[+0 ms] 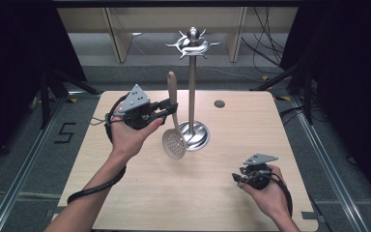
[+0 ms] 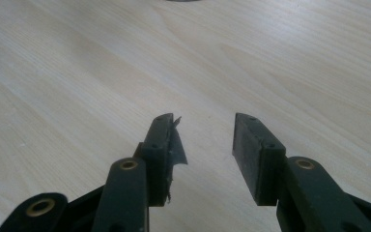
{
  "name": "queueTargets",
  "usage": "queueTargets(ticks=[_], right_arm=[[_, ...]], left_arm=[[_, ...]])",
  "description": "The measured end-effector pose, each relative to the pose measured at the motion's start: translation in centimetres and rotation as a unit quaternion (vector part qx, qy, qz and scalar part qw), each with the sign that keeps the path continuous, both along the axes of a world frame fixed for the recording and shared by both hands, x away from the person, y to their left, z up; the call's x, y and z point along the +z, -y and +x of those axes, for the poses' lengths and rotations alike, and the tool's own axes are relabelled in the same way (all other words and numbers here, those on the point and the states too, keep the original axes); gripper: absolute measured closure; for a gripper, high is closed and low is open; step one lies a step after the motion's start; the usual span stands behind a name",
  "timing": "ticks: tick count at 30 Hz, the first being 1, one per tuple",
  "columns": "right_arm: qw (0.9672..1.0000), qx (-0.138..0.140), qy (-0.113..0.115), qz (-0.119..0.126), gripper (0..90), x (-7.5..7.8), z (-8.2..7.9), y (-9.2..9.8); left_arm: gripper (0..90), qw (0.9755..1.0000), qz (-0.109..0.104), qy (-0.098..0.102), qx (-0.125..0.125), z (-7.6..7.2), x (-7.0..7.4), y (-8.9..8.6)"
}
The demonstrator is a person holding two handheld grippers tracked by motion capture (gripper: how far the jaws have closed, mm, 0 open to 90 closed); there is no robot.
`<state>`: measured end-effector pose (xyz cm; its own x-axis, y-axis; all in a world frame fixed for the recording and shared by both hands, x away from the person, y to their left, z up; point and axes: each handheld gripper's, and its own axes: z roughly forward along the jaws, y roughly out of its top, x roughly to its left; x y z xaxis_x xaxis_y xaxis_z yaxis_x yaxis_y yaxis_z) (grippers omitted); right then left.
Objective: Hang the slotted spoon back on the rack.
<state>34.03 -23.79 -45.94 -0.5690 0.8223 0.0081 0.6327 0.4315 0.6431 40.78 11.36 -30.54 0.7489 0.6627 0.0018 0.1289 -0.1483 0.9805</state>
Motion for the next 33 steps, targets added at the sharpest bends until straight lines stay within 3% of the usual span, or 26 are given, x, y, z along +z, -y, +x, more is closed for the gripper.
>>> queueTargets(ticks=[33], right_arm=[[1.0,-0.004,0.001,0.004,59.6,0.0,0.0,0.1]], left_arm=[[72.8,0.9998,-0.002,-0.004,0.017,1.8,0.9,1.2]])
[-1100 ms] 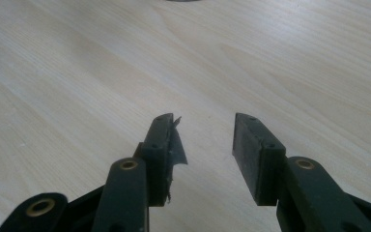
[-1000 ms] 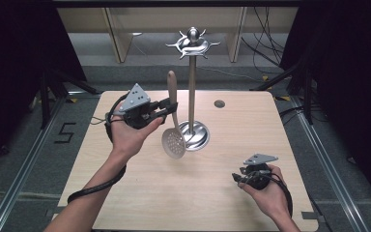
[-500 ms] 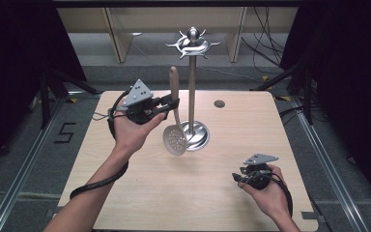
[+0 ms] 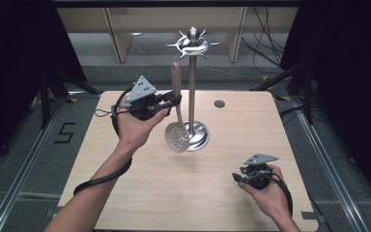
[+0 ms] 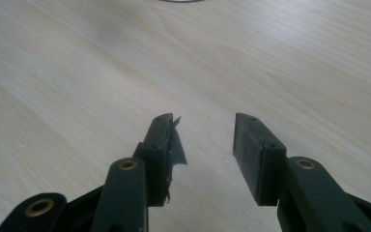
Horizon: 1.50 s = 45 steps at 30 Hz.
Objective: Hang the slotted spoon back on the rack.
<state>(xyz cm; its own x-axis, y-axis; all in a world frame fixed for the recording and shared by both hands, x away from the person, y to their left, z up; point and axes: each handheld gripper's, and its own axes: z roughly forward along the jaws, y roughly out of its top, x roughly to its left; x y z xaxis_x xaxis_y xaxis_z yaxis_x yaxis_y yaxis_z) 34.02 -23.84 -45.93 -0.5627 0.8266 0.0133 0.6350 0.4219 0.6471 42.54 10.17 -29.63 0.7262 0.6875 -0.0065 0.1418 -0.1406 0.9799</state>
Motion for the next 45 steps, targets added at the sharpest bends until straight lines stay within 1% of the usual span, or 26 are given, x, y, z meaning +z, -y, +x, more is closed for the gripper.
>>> queueTargets(ticks=[8,13,17,19,25,26,27,29,32,34,37,39,45], right_arm=[[1.0,0.0,0.001,0.0,59.6,0.0,0.0,0.0],[1.0,0.0,0.001,0.0,59.6,0.0,0.0,0.0],[1.0,0.0,0.001,0.0,59.5,0.0,0.0,0.0],[1.0,-0.005,-0.004,0.004,59.5,0.1,-0.1,-0.1],[1.0,-0.005,-0.005,0.004,59.5,0.1,-0.1,0.0],[1.0,-0.001,0.001,0.0,59.5,0.0,0.0,0.0],[1.0,-0.005,-0.004,0.004,59.5,0.1,-0.1,-0.1],[1.0,-0.005,-0.004,0.004,59.5,0.1,-0.1,-0.1],[1.0,-0.004,-0.004,0.004,59.5,0.1,-0.1,0.0],[1.0,-0.004,-0.003,0.004,59.4,0.1,-0.1,0.0],[1.0,-0.005,-0.004,0.004,59.5,0.1,-0.1,-0.1],[0.9999,-0.009,-0.008,0.007,59.4,0.1,-0.1,-0.1],[0.9999,-0.008,-0.009,0.007,59.4,0.1,-0.1,-0.1]], left_arm=[[72.8,1.0,-0.006,-0.003,0.004,0.3,0.2,0.1],[72.8,1.0,-0.002,0.0,0.007,0.5,0.4,0.2],[72.8,1.0,-0.005,0.0,0.008,0.7,0.6,0.4],[72.8,0.9999,-0.005,-0.001,0.009,0.8,0.6,0.5],[72.8,0.9999,-0.003,0.0,0.013,1.0,0.7,0.6],[72.8,0.9999,-0.002,-0.001,0.013,1.1,0.8,0.7],[72.7,0.9999,-0.002,0.0,0.014,1.1,0.8,0.7],[72.8,0.9999,-0.003,0.0,0.013,1.2,0.8,0.7],[72.7,0.9999,0.0,-0.001,0.015,1.3,0.9,0.7],[72.7,0.9999,-0.003,-0.003,0.016,1.5,1.0,0.8],[72.7,0.9998,0.001,-0.004,0.018,1.6,1.0,0.8],[72.7,0.9998,-0.002,-0.009,0.019,1.8,1.0,0.8],[72.7,0.9998,0.001,-0.01,0.017,1.8,1.0,0.9]])
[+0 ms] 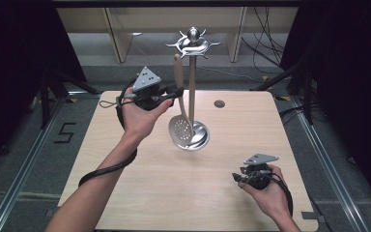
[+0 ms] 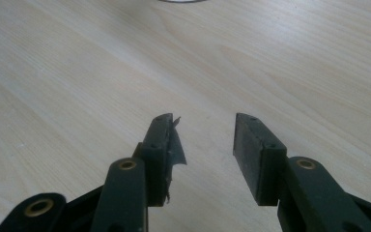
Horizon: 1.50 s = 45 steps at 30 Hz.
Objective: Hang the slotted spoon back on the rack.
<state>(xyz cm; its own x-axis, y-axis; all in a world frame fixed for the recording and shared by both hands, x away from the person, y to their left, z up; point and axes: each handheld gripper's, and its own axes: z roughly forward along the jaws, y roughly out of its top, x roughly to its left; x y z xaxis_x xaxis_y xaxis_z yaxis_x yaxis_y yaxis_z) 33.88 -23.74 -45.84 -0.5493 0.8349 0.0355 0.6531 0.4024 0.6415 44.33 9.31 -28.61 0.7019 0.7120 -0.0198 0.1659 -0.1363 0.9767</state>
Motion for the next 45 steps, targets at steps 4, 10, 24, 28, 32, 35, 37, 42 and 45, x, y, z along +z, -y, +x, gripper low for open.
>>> queueTargets(ticks=[4,10,24,28,32,35,37,42,45], right_arm=[[1.0,-0.001,0.0,0.0,59.4,0.0,0.0,0.0],[1.0,-0.001,0.0,0.0,59.4,0.0,0.0,0.0],[1.0,0.004,0.006,-0.003,59.4,-0.1,0.1,0.0],[1.0,0.0,-0.001,0.001,59.5,0.0,0.1,-0.1],[1.0,0.004,0.006,-0.003,59.5,-0.1,0.1,0.0],[1.0,0.003,0.003,-0.002,59.5,-0.1,0.1,0.0],[1.0,0.005,0.004,-0.004,59.4,-0.1,0.1,0.0],[0.9999,0.009,0.009,-0.007,59.5,-0.1,0.1,0.1],[1.0,0.002,0.006,-0.002,59.5,-0.2,0.1,0.0]], left_arm=[[72.7,1.0,0.002,-0.002,0.001,0.1,0.0,0.0],[72.7,1.0,0.005,-0.005,-0.001,0.1,0.1,0.1],[72.7,0.9998,0.01,-0.014,-0.003,0.3,0.1,0.1],[72.7,0.9998,0.013,-0.014,-0.001,0.3,0.2,0.1],[72.7,1.0,0.007,-0.002,-0.005,-0.2,0.5,0.0],[72.7,0.9999,0.013,0.005,-0.008,-0.6,1.0,0.1],[72.7,0.9999,0.014,0.005,-0.009,-0.6,1.3,0.2],[72.6,0.9998,0.016,0.004,-0.008,-0.4,1.4,0.4],[72.7,0.9999,0.011,-0.001,-0.007,-0.3,1.0,0.3]])
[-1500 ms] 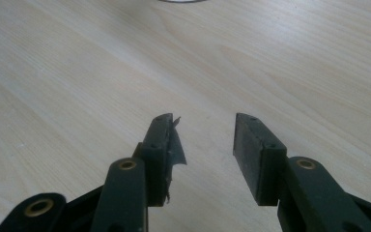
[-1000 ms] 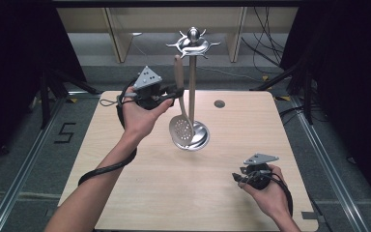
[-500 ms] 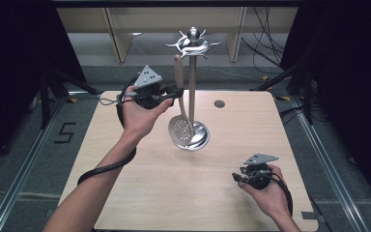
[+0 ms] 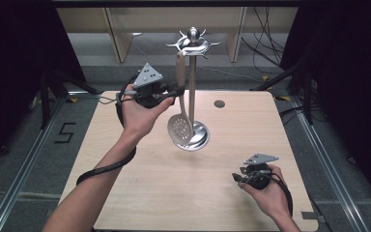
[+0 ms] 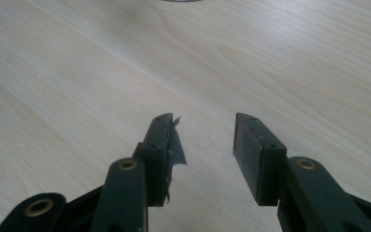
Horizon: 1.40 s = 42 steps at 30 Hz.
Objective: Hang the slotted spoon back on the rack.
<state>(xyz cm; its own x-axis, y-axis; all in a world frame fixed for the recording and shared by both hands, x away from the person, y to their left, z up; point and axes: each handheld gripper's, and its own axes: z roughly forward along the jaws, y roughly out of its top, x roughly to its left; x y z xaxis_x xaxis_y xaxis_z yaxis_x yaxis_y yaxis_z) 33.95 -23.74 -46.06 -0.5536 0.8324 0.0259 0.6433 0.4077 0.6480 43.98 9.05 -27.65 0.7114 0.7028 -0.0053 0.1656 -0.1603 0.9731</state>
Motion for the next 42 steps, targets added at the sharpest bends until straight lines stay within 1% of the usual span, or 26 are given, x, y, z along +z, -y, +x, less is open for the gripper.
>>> queueTargets(ticks=[1,4,8,12,13,14,15,16,19,20,21,22,26,27,28,29,33,34,35,36,37,38,39,40,42], right_arm=[[1.0,0.005,0.002,-0.003,59.4,0.0,0.1,0.1],[1.0,0.002,-0.003,0.001,59.5,0.1,0.0,0.0],[1.0,0.002,-0.003,-0.002,59.5,0.2,0.0,0.0],[1.0,0.002,-0.003,-0.003,59.5,0.2,0.0,0.0],[0.9999,0.008,0.003,-0.008,59.5,0.1,0.1,0.1],[1.0,0.003,-0.003,-0.003,59.5,0.2,0.0,0.0],[1.0,0.006,0.003,-0.006,59.5,0.1,0.1,0.1],[0.9999,0.007,0.003,-0.007,59.5,0.1,0.1,0.1],[0.9999,0.009,0.004,-0.006,59.5,0.1,0.1,0.1],[1.0,0.003,0.0,-0.002,59.5,0.1,0.0,0.1],[1.0,0.005,0.002,-0.004,59.5,0.0,0.0,0.1],[1.0,0.004,0.0,-0.002,59.5,0.1,0.0,0.1],[1.0,0.004,0.0,-0.002,59.5,0.1,0.0,0.1],[1.0,0.004,0.0,-0.002,59.5,0.1,0.0,0.1],[1.0,-0.001,-0.006,0.001,59.5,0.2,0.0,0.0],[1.0,0.002,-0.002,-0.001,59.5,0.1,0.0,0.0],[1.0,0.003,0.0,-0.002,59.5,0.1,0.0,0.0],[1.0,-0.002,-0.006,0.001,59.5,0.2,-0.1,0.0],[1.0,-0.002,-0.007,0.002,59.5,0.2,-0.1,0.0],[0.9999,-0.003,-0.009,0.003,59.5,0.2,-0.1,-0.1],[1.0,0.003,-0.002,-0.001,59.5,0.1,0.0,0.0],[1.0,0.003,-0.002,-0.001,59.5,0.1,0.0,0.0],[0.9999,-0.002,-0.009,0.003,59.4,0.2,-0.1,-0.1],[1.0,0.003,-0.002,-0.002,59.4,0.1,0.0,0.0],[1.0,0.003,-0.002,-0.001,59.2,0.1,0.0,0.0]], left_arm=[[72.7,1.0,0.0,-0.002,0.001,0.0,-0.1,0.0],[72.7,1.0,0.0,-0.002,0.003,0.0,-0.4,-0.2],[72.7,1.0,-0.002,-0.005,0.006,0.1,-0.4,-0.5],[72.7,0.9999,0.001,-0.009,0.007,0.3,-0.4,-0.7],[72.7,0.9999,0.004,-0.01,0.006,0.3,-0.4,-0.7],[72.7,0.9999,0.005,-0.012,0.005,0.4,-0.5,-0.6],[72.7,0.9999,0.008,-0.014,0.004,0.5,-0.6,-0.5],[72.7,0.9998,0.014,-0.015,0.004,0.6,-0.6,-0.5],[72.7,0.9997,0.009,-0.02,0.004,0.7,-0.7,-0.3],[72.7,0.9997,0.01,-0.021,0.004,0.8,-0.8,-0.3],[72.6,0.9997,0.011,-0.022,0.004,0.9,-0.8,-0.3],[72.7,0.9996,0.013,-0.024,0.003,1.0,-0.9,-0.2],[72.7,0.9996,0.011,-0.027,0.003,1.2,-0.8,0.0],[72.7,0.9996,0.012,-0.027,0.003,1.2,-0.8,0.0],[72.6,0.9996,0.012,-0.027,0.002,1.2,-0.8,0.1],[72.6,0.9996,0.012,-0.027,0.001,1.3,-0.8,0.1],[72.6,0.9996,0.013,-0.026,0.002,1.4,-0.8,0.2],[72.6,0.9996,0.013,-0.026,0.003,1.4,-0.8,0.2],[72.6,0.9996,0.013,-0.025,0.004,1.4,-0.8,0.2],[72.5,0.9996,0.011,-0.026,0.005,1.4,-0.8,0.3],[72.5,0.9996,0.011,-0.027,0.006,1.4,-0.9,0.3],[72.5,0.9996,0.01,-0.026,0.005,1.4,-0.9,0.3],[72.5,0.9996,0.007,-0.026,0.004,1.4,-0.9,0.3],[72.4,0.9996,0.003,-0.027,0.003,1.3,-1.0,0.2],[72.2,0.9997,-0.002,-0.025,-0.001,1.3,-1.1,0.1]])
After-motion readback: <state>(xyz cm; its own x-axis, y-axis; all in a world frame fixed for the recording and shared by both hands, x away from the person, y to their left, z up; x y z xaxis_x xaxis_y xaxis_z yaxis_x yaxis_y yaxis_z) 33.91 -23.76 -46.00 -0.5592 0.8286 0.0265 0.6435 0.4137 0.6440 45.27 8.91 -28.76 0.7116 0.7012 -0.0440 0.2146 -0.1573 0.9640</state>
